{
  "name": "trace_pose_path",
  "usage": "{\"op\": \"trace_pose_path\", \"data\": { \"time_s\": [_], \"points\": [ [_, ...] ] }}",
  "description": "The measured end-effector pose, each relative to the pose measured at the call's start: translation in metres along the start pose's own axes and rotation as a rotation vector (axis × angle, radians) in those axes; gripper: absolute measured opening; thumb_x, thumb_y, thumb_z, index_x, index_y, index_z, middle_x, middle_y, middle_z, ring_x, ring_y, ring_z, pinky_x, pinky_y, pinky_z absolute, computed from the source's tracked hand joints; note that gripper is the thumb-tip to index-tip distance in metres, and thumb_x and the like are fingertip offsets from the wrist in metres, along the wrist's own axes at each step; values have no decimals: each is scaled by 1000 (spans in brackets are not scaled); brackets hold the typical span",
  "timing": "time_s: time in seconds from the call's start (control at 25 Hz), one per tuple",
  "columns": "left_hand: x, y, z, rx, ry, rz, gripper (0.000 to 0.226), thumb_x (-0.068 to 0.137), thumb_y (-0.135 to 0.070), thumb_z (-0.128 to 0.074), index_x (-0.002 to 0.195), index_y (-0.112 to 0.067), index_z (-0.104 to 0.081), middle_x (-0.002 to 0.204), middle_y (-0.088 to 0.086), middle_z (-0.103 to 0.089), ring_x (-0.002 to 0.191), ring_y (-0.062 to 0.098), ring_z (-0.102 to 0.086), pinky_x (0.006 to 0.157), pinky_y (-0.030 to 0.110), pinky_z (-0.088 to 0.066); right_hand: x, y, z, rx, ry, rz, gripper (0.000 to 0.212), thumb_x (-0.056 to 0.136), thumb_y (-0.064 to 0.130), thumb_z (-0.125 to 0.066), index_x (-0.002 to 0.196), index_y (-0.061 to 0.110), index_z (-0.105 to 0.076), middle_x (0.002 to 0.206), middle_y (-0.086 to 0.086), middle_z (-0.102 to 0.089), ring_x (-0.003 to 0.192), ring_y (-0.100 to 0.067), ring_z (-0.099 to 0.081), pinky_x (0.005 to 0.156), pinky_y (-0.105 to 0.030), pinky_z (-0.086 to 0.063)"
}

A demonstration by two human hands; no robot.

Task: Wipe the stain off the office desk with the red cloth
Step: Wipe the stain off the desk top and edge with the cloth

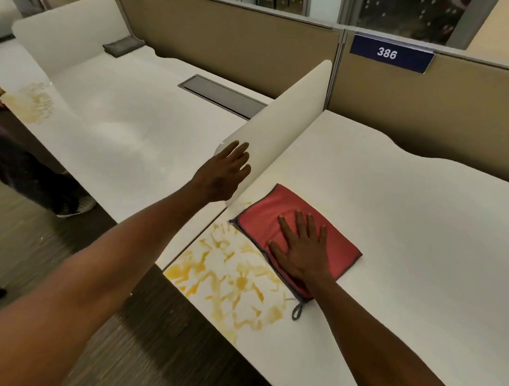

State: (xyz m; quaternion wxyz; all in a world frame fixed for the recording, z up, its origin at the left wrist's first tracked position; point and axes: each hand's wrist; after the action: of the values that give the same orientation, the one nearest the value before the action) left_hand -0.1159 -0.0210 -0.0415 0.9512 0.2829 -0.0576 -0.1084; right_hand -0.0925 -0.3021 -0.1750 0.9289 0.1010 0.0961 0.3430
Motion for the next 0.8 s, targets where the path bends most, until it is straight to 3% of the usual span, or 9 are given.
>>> {"op": "trace_pose_path", "data": {
  "time_s": [0.16,0.32,0.48,0.6,0.68,0.8],
  "points": [
    [17,31,2,94,56,-12,46,93,-24,-51,134,-5,-56,151,25,-44,150,43,-27,125,51,-15,-5,-17,-7,-24,-31,105,73,97,77,-14,163,47,-15,176,0,-4,162,-30,-2,126,-59,1],
    [22,51,-4,104,123,-109,55,98,-39,-47,143,-8,-50,160,22,-32,154,39,-15,127,50,-7,10,-10,-7,10,-75,-29,67,101,69,-10,164,46,-11,176,-2,-9,162,-30,-5,127,-60,-2],
    [22,49,-10,96,96,-127,62,94,-51,-44,136,-8,-58,161,19,-34,155,39,-11,127,51,-2,30,13,-5,20,-5,-127,86,93,79,-4,167,35,-6,175,-13,-2,161,-37,3,124,-65,6],
    [22,40,-15,79,73,-71,66,91,-55,-39,132,-7,-61,161,17,-35,155,39,-9,127,52,-3,24,14,-8,11,3,-19,100,86,93,-9,167,34,-6,175,-12,4,161,-35,9,122,-62,13],
    [22,38,-17,52,54,-53,65,91,-54,-37,128,-7,-63,161,17,-36,155,38,-10,126,52,-4,20,11,-10,-28,-23,42,88,92,86,-13,166,39,-13,175,-11,-4,162,-35,2,124,-64,5],
    [21,37,-19,13,9,-44,62,91,-51,-36,121,-6,-67,158,17,-40,155,38,-14,126,51,-5,30,16,-5,-8,-95,-5,61,101,67,-27,155,40,-39,166,-14,-33,154,-40,-27,122,-67,-15]
  ]
}}
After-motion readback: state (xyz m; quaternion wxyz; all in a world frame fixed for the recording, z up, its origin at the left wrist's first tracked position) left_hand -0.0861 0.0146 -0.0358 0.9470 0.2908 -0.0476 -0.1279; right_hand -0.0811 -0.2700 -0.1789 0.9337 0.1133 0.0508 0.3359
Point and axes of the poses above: each hand's wrist, its own x-axis towards the middle knuckle, its own z-axis out of the back of the hand, y = z × x
